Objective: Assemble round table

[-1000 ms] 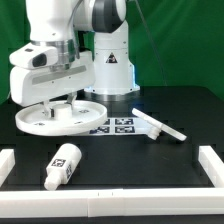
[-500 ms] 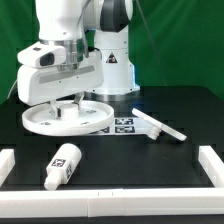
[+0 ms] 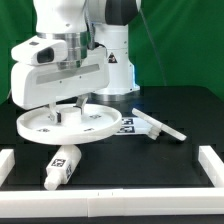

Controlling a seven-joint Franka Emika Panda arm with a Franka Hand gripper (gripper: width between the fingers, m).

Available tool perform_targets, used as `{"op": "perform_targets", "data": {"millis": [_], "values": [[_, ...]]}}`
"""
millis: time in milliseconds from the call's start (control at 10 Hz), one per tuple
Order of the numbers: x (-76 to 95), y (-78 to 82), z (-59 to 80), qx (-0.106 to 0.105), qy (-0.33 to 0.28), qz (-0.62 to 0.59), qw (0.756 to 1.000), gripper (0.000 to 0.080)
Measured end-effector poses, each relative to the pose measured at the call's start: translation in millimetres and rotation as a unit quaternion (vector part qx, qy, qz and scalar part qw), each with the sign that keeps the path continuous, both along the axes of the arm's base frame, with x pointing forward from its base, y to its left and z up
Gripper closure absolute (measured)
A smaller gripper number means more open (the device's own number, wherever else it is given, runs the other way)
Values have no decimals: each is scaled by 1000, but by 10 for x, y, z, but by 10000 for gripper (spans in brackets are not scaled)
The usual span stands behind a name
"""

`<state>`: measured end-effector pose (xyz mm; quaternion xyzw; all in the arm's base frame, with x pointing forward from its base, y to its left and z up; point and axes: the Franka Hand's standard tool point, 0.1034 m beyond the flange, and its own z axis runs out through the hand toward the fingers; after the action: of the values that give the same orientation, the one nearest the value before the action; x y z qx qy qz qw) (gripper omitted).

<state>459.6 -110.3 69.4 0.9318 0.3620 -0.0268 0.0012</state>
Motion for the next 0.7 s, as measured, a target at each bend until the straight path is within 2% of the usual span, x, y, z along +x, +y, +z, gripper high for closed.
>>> {"op": "perform_targets", "data": {"millis": [200, 300, 400, 500, 600, 700], "values": [[4, 9, -9, 0, 3, -2, 1000, 397], [76, 48, 1, 1, 9, -7, 1000, 397], [259, 194, 12, -1, 4, -27, 1000, 397], [451, 429, -24, -3, -3, -30, 1000, 397], [571, 549, -50, -3, -9, -25, 1000, 397], [552, 508, -75, 3, -8, -9, 1000, 397]]}}
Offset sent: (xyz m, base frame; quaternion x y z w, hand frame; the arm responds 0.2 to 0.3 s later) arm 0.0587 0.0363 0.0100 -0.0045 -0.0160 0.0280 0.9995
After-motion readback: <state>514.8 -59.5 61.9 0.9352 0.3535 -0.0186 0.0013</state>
